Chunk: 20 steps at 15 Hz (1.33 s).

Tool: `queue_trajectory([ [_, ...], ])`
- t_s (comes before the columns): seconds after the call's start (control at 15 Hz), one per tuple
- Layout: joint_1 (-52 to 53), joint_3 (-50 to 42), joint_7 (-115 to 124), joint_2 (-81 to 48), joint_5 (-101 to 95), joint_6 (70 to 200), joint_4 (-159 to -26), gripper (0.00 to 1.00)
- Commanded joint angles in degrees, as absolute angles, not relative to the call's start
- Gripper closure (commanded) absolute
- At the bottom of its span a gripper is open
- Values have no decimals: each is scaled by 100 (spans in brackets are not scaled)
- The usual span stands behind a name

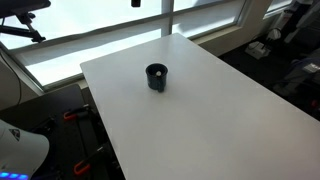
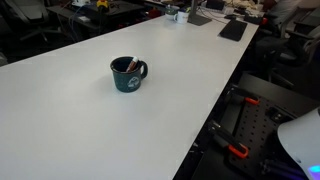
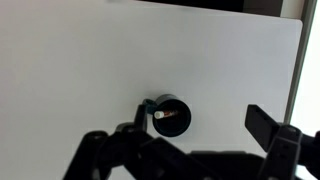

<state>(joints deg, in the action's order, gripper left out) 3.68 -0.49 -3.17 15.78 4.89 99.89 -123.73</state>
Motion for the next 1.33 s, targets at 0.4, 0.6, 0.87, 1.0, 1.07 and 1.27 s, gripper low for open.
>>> queue_trajectory([
  [0.4, 305, 8, -328, 1574, 502, 9975, -12362, 0],
  [0.6, 274, -35, -360, 1306, 536, 9875, -12257, 0],
  [0.87, 168, -89, -412, 750, 484, 9876, -12040, 0],
  [1.0, 119, -129, -627, 376, 436, 9950, -11854, 0],
  [1.07, 84, -164, -768, 138, 471, 9862, -11685, 0],
  [1.27, 71, -100, -583, 393, 478, 9999, -12037, 0],
])
